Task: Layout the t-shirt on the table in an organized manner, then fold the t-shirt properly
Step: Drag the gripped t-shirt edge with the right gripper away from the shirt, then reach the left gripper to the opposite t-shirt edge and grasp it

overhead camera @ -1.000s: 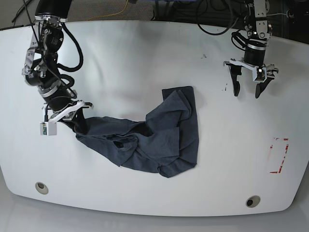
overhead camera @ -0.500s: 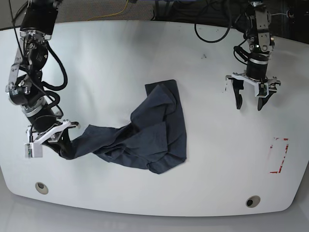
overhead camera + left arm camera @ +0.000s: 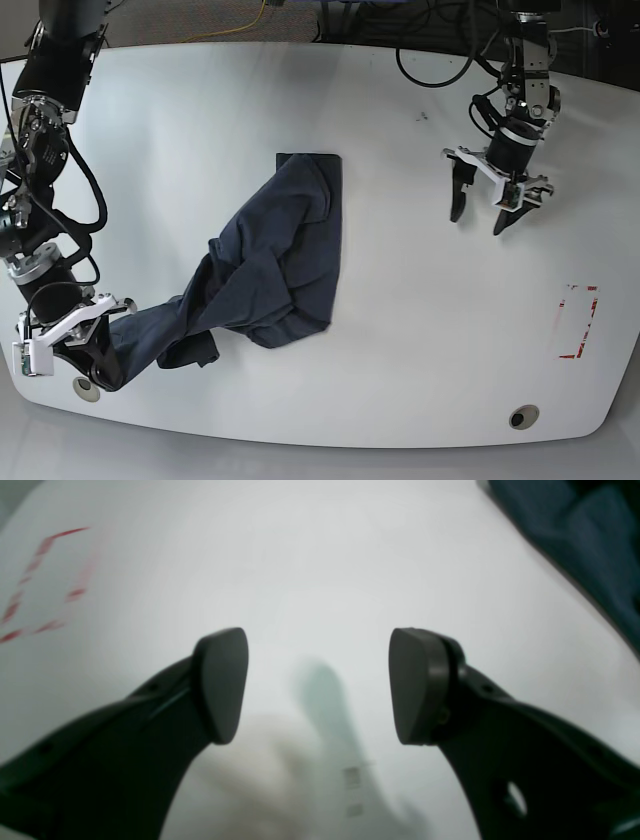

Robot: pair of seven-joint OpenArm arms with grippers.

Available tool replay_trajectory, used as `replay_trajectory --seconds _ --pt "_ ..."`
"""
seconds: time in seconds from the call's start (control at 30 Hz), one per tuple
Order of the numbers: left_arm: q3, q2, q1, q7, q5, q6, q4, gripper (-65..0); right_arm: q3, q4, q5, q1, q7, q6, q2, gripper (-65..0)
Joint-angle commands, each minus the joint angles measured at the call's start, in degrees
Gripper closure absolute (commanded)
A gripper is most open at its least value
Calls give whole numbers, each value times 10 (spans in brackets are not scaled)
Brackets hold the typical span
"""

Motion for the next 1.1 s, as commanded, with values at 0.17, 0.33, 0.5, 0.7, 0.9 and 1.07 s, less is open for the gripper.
replay_trajectory --seconds 0.17,0.33,0.5,0.7,0.9,1.07 --pt "72 -1 -9 -11 -8 -41 34 -416 4 8 4 45 -4 6 9 0" --pt "132 1 -28 -11 -8 -43 35 -416 -26 6 1 71 -10 6 9 0" --pt "181 21 -31 -13 -8 -43 34 -418 -42 -4 0 77 -10 6 10 0" --pt "231 28 -30 -13 -8 -43 35 -419 -47 -6 -1 76 -10 6 9 0" --pt "243 35 -28 -11 -18 -44 40 -422 -71 -13 -21 76 -10 5 9 0" --pt "239 41 -27 -10 -73 -43 41 -448 -78 -13 -39 76 -10 6 7 0"
